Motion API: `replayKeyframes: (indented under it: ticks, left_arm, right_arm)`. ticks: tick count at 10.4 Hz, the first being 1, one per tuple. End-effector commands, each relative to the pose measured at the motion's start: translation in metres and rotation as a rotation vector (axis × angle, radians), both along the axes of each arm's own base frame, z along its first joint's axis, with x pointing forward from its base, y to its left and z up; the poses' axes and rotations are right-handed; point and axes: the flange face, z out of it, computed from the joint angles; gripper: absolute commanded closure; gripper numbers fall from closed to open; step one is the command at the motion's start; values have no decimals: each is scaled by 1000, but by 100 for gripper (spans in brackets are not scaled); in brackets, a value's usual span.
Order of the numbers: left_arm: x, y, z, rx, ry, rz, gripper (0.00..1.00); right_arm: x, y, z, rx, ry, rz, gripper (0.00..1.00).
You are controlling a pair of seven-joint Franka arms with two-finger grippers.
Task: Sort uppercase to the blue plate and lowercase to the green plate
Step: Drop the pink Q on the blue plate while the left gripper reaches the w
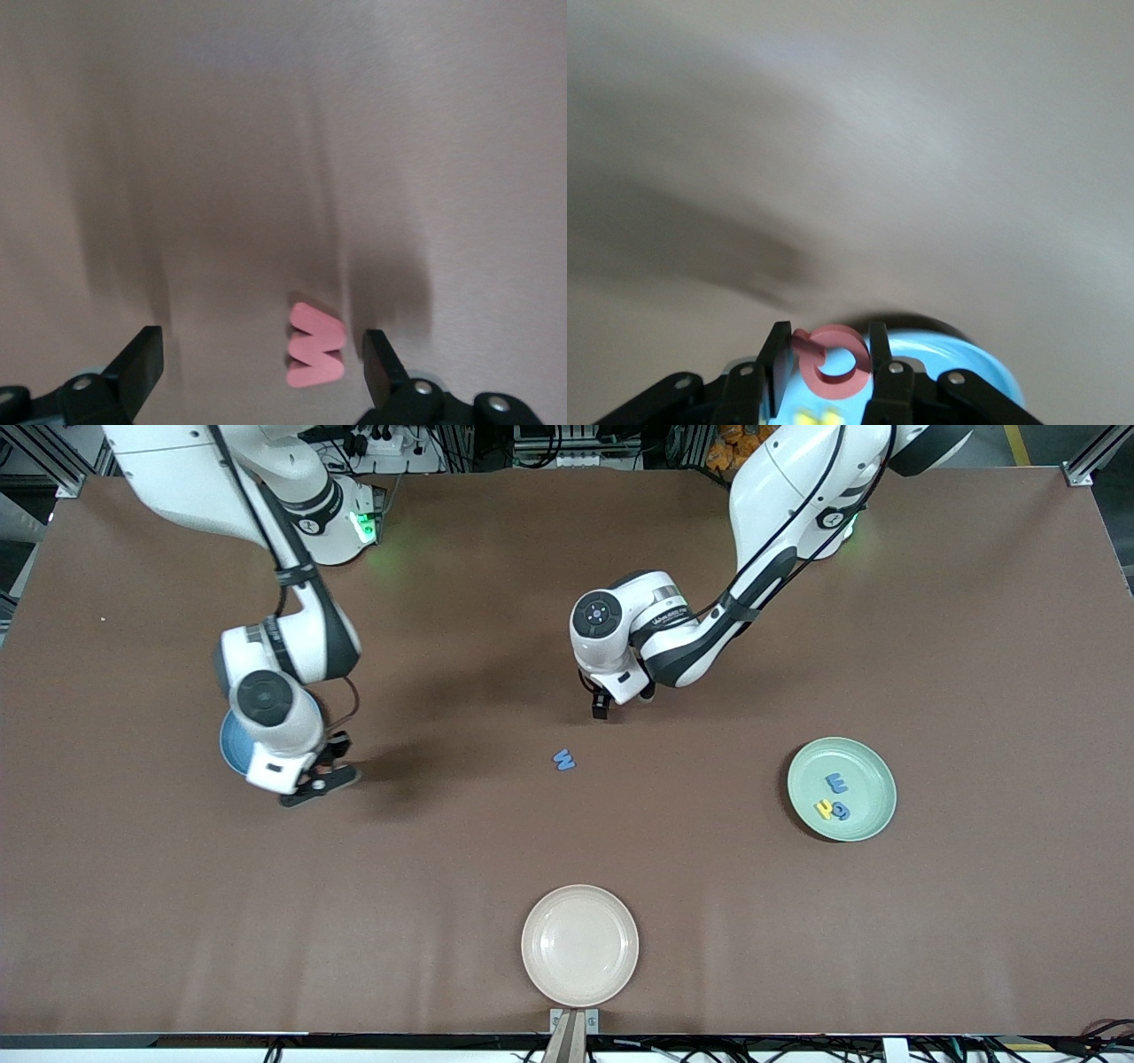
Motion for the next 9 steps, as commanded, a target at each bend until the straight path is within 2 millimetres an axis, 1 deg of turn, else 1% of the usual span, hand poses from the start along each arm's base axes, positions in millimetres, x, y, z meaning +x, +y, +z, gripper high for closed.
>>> replayKeyframes:
  ticks: [1, 2, 3, 4, 5, 6, 7, 8, 9]
  left_arm:
    - [-10, 12, 5, -12, -17, 14, 0]
    - [-4, 16, 8, -14, -23, 25, 0]
    - [0, 16, 13, -22, -32, 31, 0]
    - [2, 14, 16, -37, -41, 40, 0]
    - [4, 14, 18, -46, -54, 53, 0]
    - [3, 12, 18, -53, -58, 59, 0]
    - [1, 10, 18, -61, -60, 58, 0]
    - [-1, 8, 17, -64, -64, 62, 0]
    - [-1, 9, 15, -62, -79, 63, 0]
  right_arm:
    - [-14, -63, 7, 46, 70, 35, 83]
    - [-26, -82, -5, 50, 103, 7, 82]
    - [-44, -95, -22, 52, 144, -20, 82]
    - [-55, -107, -33, 54, 170, -50, 81]
    - [-65, -124, -41, 46, 193, -81, 78]
    - [-72, -139, -42, 45, 210, -91, 78]
    - [-78, -142, -47, 47, 226, -104, 78]
    - [-82, -144, -50, 54, 232, -119, 74]
    - [-83, -146, -54, 58, 238, -137, 54]
